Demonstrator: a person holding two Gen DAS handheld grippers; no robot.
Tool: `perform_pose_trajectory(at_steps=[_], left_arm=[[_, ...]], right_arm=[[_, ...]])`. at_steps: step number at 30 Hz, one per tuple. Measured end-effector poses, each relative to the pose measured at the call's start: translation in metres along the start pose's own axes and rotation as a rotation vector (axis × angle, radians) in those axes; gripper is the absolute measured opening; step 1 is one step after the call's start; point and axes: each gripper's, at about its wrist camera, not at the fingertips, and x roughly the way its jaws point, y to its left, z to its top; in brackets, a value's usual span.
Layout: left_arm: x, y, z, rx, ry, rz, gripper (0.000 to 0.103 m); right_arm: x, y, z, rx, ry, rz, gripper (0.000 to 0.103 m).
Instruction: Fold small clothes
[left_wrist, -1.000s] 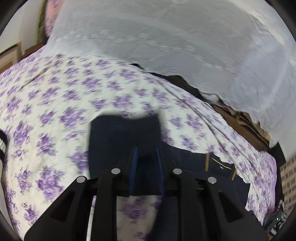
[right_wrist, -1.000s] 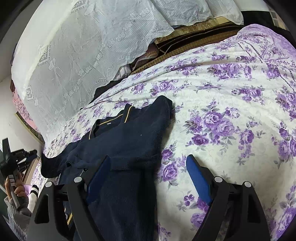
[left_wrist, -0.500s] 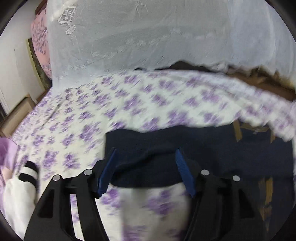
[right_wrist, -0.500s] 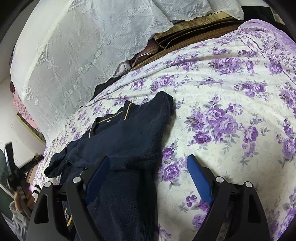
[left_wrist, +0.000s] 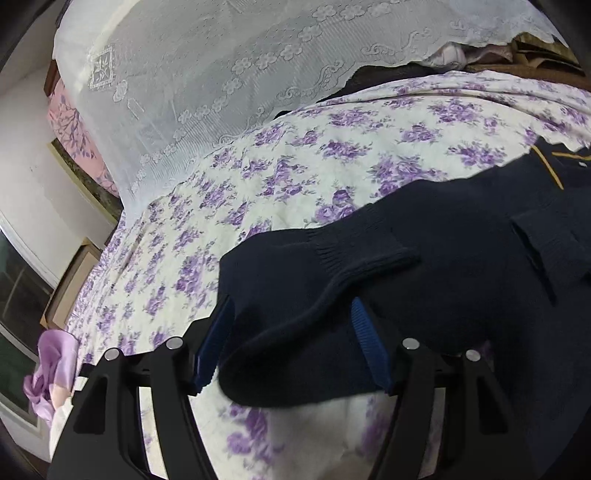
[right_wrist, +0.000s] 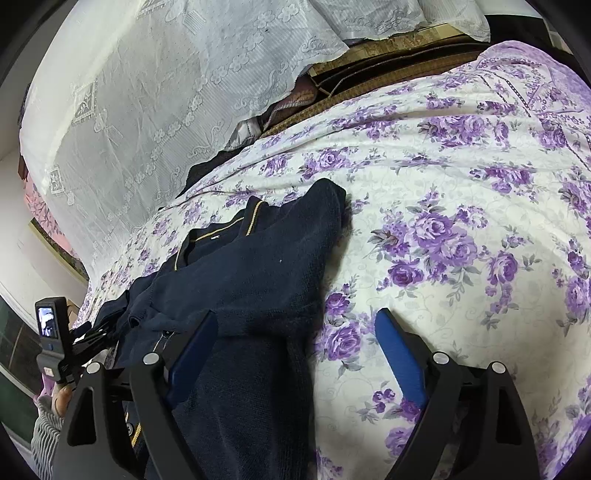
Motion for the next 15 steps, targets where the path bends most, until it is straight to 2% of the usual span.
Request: perform_pose_trajectory(at_steps=[1,3,4,6,11,15], left_arm=[[0.005,0.000,0.002,-0.007,0.009,-0.007,0.039],[0.013,0.001,0.006,-0.018,0.036,-0.043,0.020],[0.015,0.002,0.009,-0.032,0.038,-0.060,0.015],[0.013,0.005,0.011,-0.053,0.032,-0.082,0.013],[-0.007,0.033,0.016,-0.205,0.016,-0.261,0.012],[-0.029,0.036,0.028,-0.246,-0.013,-0.345,0.012]], right_arm=[[0.000,0.000,0.000,-0.001,0.000,-0.001,0.088],[0.001,0.000,0.000,-0.003,0.002,-0.002,0.088],[0.001,-0.001,0.000,-0.003,0.002,-0.002,0.088],[0.001,0.000,0.000,-0.003,0.001,-0.002,0.088],[0.001,0.000,0.000,-0.004,0.002,-0.003,0.088],[0.001,0.000,0.000,-0.004,0.002,-0.003,0.088]])
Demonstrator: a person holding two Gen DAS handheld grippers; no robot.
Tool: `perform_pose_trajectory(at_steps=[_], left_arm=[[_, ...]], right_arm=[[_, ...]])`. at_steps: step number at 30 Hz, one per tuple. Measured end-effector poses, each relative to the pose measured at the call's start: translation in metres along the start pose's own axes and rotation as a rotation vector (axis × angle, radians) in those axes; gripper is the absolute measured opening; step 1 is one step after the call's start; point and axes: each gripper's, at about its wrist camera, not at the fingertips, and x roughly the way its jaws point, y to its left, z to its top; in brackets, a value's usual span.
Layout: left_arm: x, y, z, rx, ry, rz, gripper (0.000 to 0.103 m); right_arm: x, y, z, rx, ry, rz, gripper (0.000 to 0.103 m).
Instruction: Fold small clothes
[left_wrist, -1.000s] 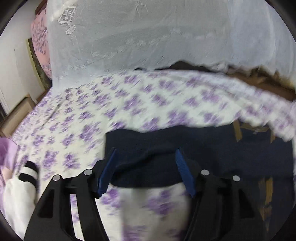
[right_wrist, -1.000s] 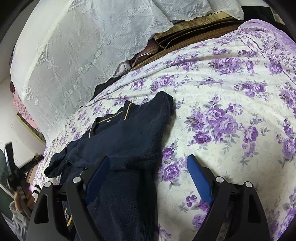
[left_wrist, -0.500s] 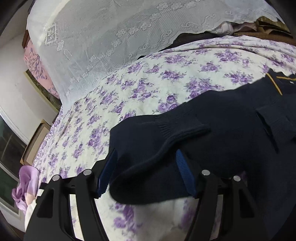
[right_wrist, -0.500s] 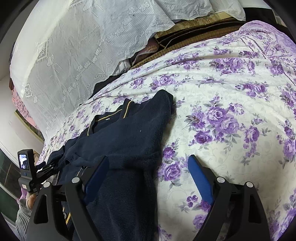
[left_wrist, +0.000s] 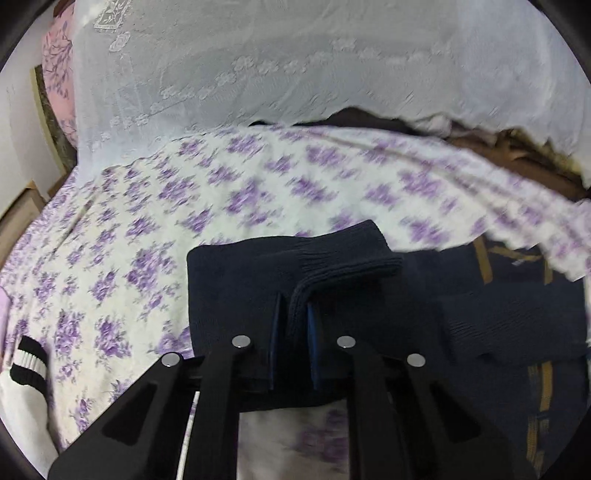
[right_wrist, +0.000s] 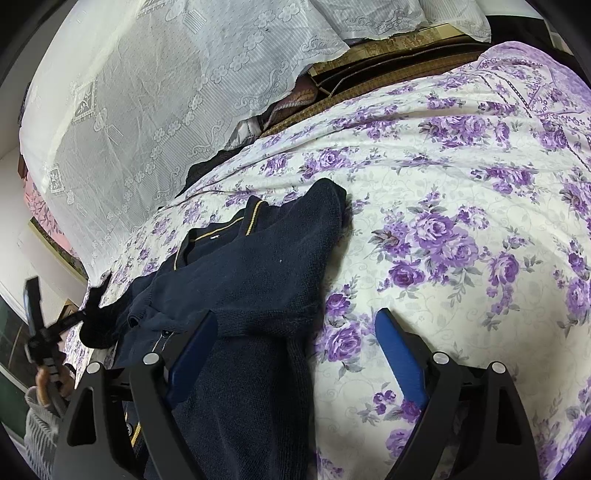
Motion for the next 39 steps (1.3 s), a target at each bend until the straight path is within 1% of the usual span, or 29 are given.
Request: perform_pose_trajectory(at_steps=[1,4,10,15,20,24,26,28,31,32,33,35,36,37,39], left_arm=[[-0.005,-0.005,0.005,-0.007,-0.006,-0.030,0.012],[-0.020,-0.026,0.016,-0.003,-0.023,-0.083,0.012],[-0.040,-0.079,0.030,0.045,-0.055,-0.138,0.012],[-0.043,-0.118,0.030,0.056,-0.047,-0.201,0.012],[-0.039,-0.160,0.022,0.071,-0.020,-0.267,0.012],[-0.035,-0.192,0.008,0.097,0.009,-0.322,0.012],[-0.026,-0.211,-0.005,0.134,0.034,-0.323,0.012],[-0.010,-0.225,-0.020,0.160,0.083,-0.311,0.017],[0.010,-0.231,-0.036,0.174,0.150,-0.296,0.021],[0.012,-0.230,-0.039,0.169,0.150,-0.302,0.021],[0.011,-0.226,-0.039,0.157,0.146,-0.316,0.023],[0.005,-0.218,-0.037,0.122,0.139,-0.348,0.040],[0.001,-0.213,-0.037,0.108,0.126,-0.361,0.060],[-0.008,-0.206,-0.036,0.097,0.096,-0.371,0.071],[-0.023,-0.195,-0.036,0.100,0.057,-0.390,0.073]], right_arm=[[0.000,0.000,0.000,0.000,0.000,0.000,0.088],[0.001,0.000,0.000,0.002,0.000,0.001,0.088],[0.001,-0.001,0.001,0.001,0.001,0.002,0.088],[0.002,-0.001,0.002,0.005,0.002,0.006,0.088],[0.003,-0.002,0.003,0.011,0.001,0.011,0.088],[0.002,-0.005,0.003,0.024,0.000,0.022,0.088],[0.000,-0.007,0.004,0.044,-0.006,0.038,0.088],[-0.001,-0.009,0.004,0.059,-0.010,0.051,0.088],[-0.005,-0.011,0.004,0.078,-0.023,0.080,0.087],[-0.008,-0.011,0.004,0.088,-0.030,0.099,0.085],[-0.011,-0.012,0.006,0.105,-0.039,0.130,0.080],[-0.017,-0.014,0.010,0.157,-0.040,0.231,0.077],[-0.018,-0.014,0.012,0.179,-0.028,0.277,0.077],[-0.016,-0.011,0.014,0.206,0.002,0.334,0.077],[-0.008,-0.006,0.016,0.243,0.055,0.390,0.077]])
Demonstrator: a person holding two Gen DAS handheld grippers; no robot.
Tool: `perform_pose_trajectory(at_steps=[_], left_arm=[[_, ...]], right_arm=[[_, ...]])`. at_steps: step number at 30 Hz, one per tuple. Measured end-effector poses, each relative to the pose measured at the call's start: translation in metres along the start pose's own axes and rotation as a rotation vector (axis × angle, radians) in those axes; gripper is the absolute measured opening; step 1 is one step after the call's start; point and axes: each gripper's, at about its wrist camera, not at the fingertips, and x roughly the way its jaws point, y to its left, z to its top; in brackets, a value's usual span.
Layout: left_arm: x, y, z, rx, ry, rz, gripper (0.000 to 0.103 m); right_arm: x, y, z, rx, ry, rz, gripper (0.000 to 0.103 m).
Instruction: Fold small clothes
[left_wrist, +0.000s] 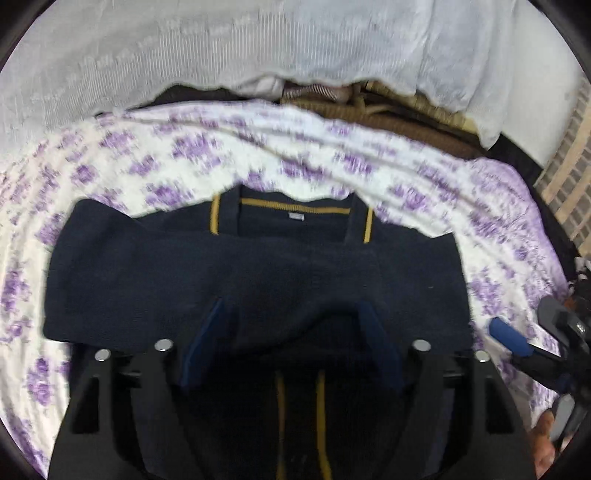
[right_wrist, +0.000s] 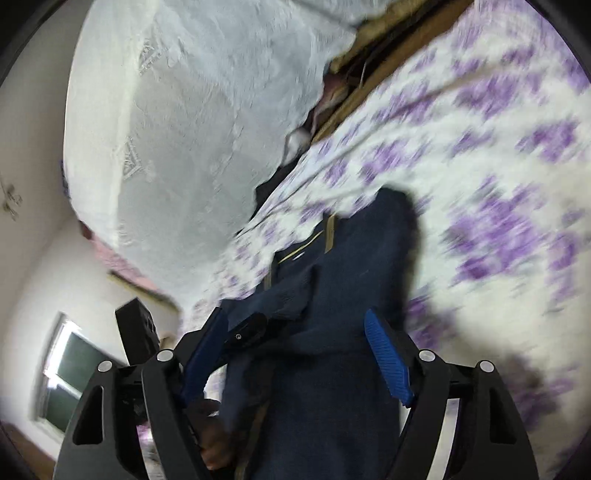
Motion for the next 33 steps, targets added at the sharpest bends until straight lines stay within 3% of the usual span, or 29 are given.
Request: perform_pose_trajectory(at_steps=[2,4,8,12,16,17,18,19,20,24,28,33], left_arm=[[-0.014,0.009,0.000,0.005,-0.015,-0.010,0.073],[-0.031,0.023,-0.003,0.022,-0.045,0.032,0.080],[-0.048,0.069,-0.016,0.047,-0.088,0.232,0.088],[-0.037,0.130,-0.029,-0.046,-0.040,0.345,0.088],[-0.009,0.155,-0.033,-0.115,0.047,0.351,0.088],[-0.003,0.157,-0.032,-0.113,0.062,0.364,0.090],[0.001,0.157,-0.031,-0.112,0.065,0.372,0.092],[0.001,0.157,-0.030,-0.109,0.058,0.377,0.092],[0.002,0.155,-0.029,-0.105,0.054,0.382,0.093],[0.002,0.159,-0.029,-0.112,0.052,0.387,0.094],[0.006,0.159,-0.029,-0.111,0.058,0.396,0.096],[0.001,0.155,-0.033,-0.095,0.064,0.396,0.097]], right_arm=[[0.016,0.003,0.001,0.050,0.055,0.042,0.077],[0.038,0.007,0.001,0.077,0.113,0.031,0.077],[0.077,0.014,-0.001,0.086,0.168,-0.036,0.071],[0.106,0.026,0.001,0.054,0.189,-0.111,0.071],[0.134,0.036,0.004,0.016,0.179,-0.201,0.068],[0.135,0.036,0.006,0.001,0.166,-0.212,0.058],[0.136,0.039,0.007,-0.027,0.140,-0.226,0.029],[0.137,0.039,0.007,-0.056,0.118,-0.232,0.013],[0.138,0.037,0.007,-0.067,0.110,-0.228,0.010],[0.120,0.035,0.008,-0.067,0.041,-0.190,0.009],[0.086,0.055,0.014,-0.229,-0.052,-0.257,0.009],[0.081,0.005,0.021,-0.111,-0.017,-0.331,0.009]])
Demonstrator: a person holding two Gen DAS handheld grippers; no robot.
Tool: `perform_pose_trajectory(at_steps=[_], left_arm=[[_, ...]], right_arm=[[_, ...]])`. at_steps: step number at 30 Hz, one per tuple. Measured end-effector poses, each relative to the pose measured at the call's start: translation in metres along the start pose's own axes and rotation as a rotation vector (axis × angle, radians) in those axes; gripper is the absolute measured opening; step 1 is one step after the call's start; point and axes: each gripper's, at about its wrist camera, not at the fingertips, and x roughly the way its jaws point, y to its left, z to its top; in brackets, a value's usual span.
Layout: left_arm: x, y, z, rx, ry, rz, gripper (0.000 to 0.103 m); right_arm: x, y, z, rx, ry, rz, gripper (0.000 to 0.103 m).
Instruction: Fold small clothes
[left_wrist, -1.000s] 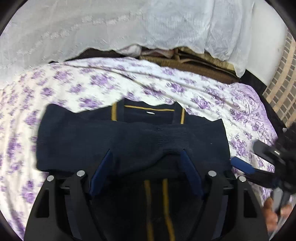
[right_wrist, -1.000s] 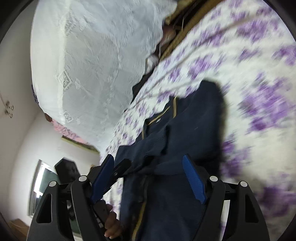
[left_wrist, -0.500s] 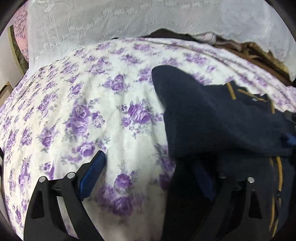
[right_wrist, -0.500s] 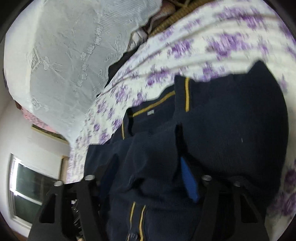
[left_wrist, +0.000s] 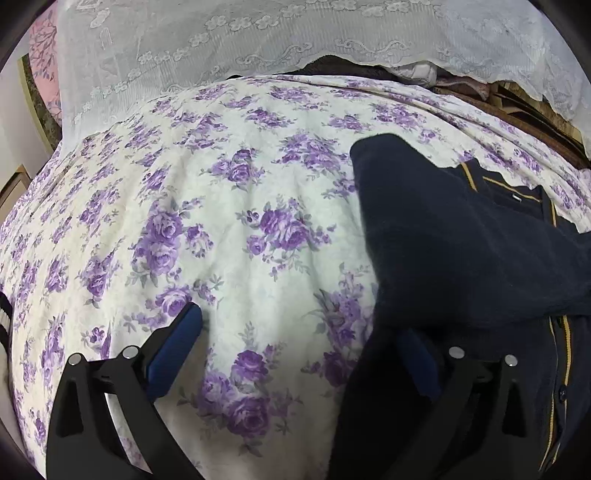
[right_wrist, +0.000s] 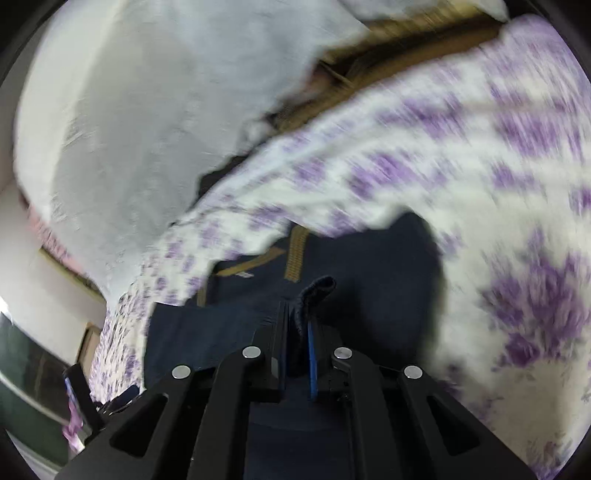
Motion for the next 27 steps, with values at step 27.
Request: perform_pose_trajectory(at_steps=[27], left_arm=[[0.030,0.012,0.062,-0.215,-0.045,-0.096,0.099]], right_arm=[[0.012,0.009,-0.009,-0.191,0.009,-0.190,0.011]])
